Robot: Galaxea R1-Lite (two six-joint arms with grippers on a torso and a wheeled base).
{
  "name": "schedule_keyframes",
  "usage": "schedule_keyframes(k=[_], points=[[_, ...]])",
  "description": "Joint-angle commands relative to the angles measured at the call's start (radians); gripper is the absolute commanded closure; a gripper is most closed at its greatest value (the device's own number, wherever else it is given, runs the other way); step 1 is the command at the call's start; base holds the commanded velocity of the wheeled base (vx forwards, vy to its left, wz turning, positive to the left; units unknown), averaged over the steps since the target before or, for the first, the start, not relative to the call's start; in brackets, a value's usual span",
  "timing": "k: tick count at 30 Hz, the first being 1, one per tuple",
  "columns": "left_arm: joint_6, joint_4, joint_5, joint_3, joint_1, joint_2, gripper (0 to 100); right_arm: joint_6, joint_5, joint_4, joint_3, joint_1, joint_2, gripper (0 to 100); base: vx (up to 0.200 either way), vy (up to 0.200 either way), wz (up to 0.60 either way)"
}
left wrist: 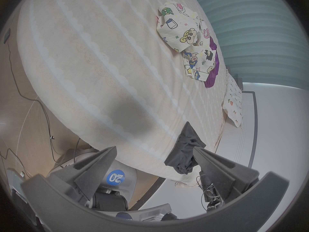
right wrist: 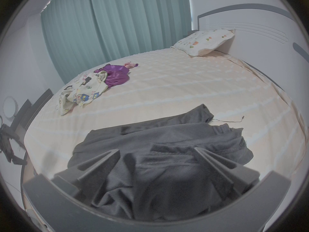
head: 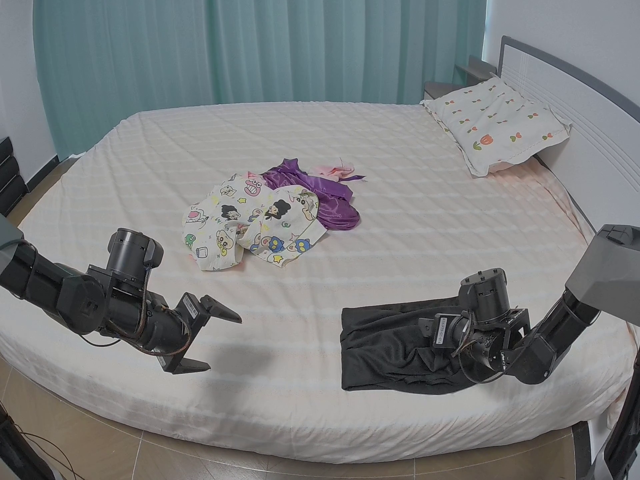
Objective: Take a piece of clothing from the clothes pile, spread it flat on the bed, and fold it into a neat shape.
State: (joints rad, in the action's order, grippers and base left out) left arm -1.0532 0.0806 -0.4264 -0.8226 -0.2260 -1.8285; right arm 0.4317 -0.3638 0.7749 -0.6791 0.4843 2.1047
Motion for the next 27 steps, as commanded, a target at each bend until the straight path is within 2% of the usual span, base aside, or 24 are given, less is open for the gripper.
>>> schedule_keyframes(k=[1,8,19,22,27], points=[[-0.001,0.001,-0.002,0.0,0.005,-0.003,0,0.004,0.003,0.004,0.015,-0.023,0.003,100,0.0,0.0,0.0],[0.001,0.001,-0.002,0.0,0.005,-0.012,0,0.028,0.026,0.003,0.107,-0.075,-0.14,100,0.0,0.0,0.0],[0.001,0.001,-0.003,0.003,0.002,-0.02,0,0.105,0.25,0.004,0.354,-0.242,-0.287,100,0.0,0.0,0.0],[0.001,0.001,-0.003,0.003,0.002,-0.025,0,0.105,0.276,0.004,0.403,-0.271,-0.296,100,0.0,0.0,0.0],[-0.001,0.001,-0.003,0.003,0.002,-0.029,0,0.108,0.307,0.006,0.458,-0.277,-0.292,100,0.0,0.0,0.0]])
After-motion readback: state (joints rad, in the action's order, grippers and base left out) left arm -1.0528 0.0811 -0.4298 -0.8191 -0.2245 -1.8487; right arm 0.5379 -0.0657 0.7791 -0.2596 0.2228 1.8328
